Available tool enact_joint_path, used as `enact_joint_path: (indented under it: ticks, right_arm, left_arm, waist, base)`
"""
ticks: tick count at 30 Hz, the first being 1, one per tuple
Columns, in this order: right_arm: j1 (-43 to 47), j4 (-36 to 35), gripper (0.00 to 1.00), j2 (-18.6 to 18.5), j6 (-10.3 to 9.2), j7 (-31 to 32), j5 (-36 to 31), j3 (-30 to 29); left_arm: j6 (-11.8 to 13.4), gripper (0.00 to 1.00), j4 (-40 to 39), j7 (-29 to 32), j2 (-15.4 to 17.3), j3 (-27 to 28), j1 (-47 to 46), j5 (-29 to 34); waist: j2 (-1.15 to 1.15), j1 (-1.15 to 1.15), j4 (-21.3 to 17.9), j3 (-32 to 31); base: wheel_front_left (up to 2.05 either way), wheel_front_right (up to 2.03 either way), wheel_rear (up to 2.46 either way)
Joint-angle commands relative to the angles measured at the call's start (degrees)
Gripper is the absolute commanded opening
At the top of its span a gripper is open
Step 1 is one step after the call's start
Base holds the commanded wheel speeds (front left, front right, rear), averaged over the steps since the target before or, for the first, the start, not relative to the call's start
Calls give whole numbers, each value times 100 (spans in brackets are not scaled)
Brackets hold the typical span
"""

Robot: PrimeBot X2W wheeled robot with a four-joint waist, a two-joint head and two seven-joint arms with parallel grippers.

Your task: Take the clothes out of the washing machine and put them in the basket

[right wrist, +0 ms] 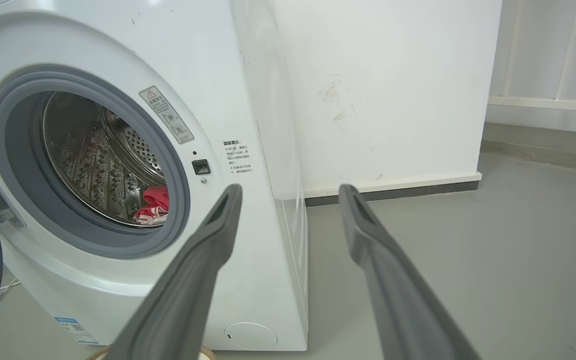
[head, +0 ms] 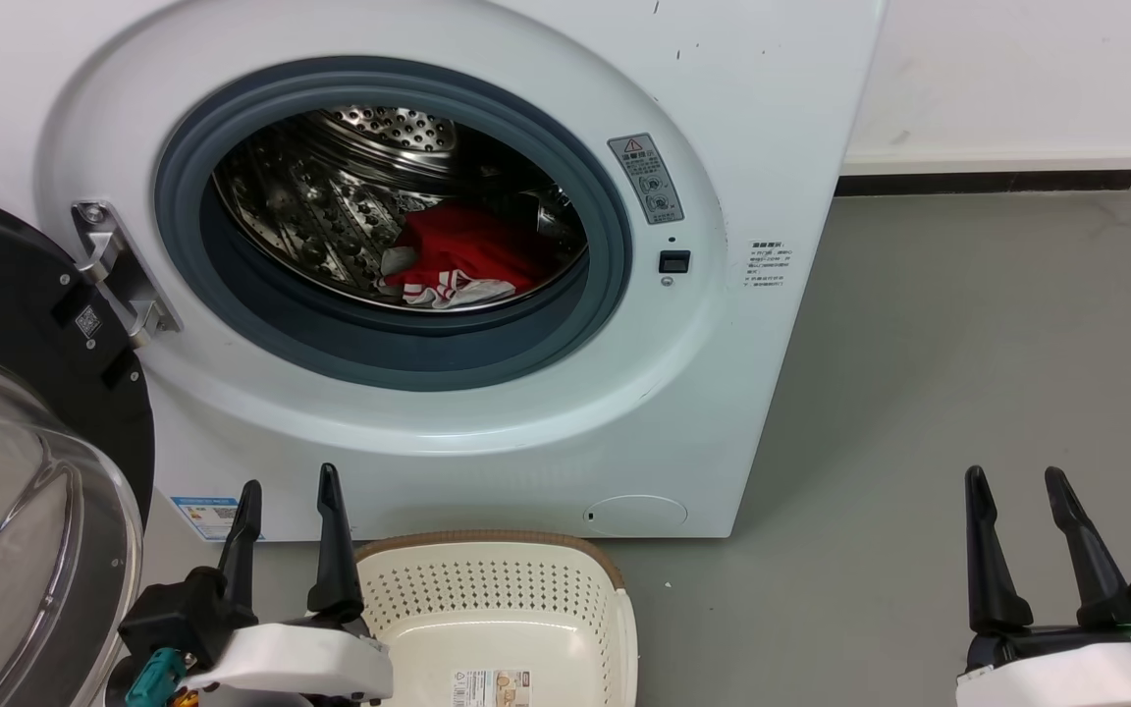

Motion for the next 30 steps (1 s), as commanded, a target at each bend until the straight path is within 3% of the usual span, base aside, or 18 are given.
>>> enact_joint_path:
  ticks: [1, 30]
  right_arm:
    - [29, -74, 100, -23, 0, -54, -133, -21]
    - [258, -364, 100, -20, -1, -386, -1452, 41]
  left_arm:
    - [10, 100, -84, -63, 7, -2, 40, 160]
    - [-24, 100, -41, -392, 6, -57, 224, 1310]
  waist:
    - [0, 0, 2, 5]
    - [0, 0, 0, 32]
  base:
    - [0, 0, 0]
    - [0, 0, 0]
